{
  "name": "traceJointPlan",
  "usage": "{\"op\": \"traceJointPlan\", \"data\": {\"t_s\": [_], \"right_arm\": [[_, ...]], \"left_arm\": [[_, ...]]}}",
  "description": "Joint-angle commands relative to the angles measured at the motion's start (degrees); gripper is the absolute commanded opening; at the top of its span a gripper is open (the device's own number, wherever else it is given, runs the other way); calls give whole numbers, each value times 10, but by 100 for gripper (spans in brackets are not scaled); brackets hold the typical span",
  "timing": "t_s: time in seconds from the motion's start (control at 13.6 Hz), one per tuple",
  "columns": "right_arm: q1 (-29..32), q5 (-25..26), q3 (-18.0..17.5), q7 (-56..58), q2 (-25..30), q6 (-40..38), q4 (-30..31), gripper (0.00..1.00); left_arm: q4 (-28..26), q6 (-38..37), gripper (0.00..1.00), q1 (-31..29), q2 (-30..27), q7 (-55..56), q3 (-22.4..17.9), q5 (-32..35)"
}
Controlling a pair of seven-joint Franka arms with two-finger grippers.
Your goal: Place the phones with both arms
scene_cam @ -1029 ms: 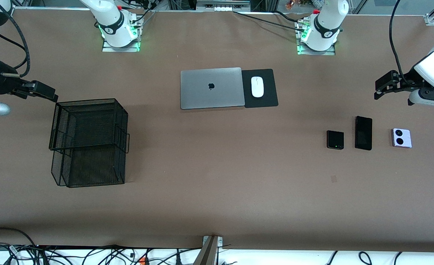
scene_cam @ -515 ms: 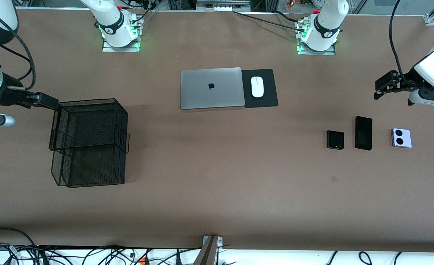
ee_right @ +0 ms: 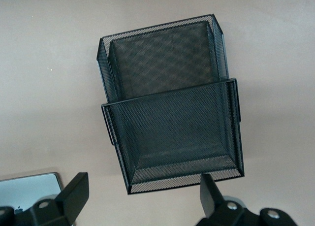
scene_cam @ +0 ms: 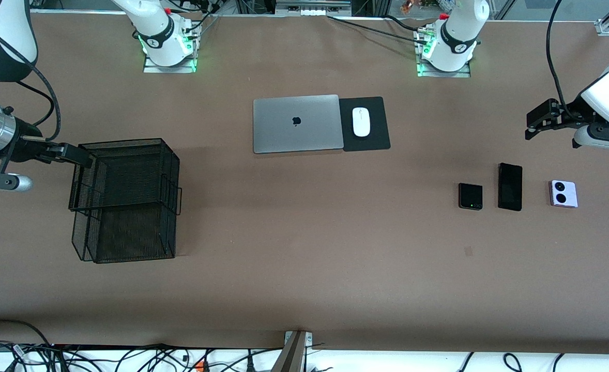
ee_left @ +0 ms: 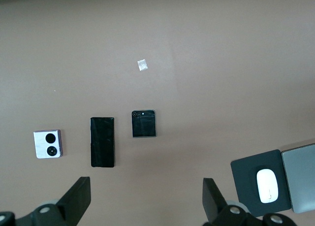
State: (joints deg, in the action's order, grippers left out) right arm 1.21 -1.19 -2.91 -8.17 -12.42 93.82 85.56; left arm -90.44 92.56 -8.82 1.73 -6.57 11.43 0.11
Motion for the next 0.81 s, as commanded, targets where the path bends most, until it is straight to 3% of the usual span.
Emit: {"op": "traceJointPlan", "data": {"t_s": [0.0,0.74], "right_arm": [[-5,-2,4,2,6,2,4,100],[-5,-1,4,3,7,-3,7,100]], "left_arm": [[7,-11,100,0,-3,-11,1,10],[6,-12,100,0,-3,-11,1,10]]}}
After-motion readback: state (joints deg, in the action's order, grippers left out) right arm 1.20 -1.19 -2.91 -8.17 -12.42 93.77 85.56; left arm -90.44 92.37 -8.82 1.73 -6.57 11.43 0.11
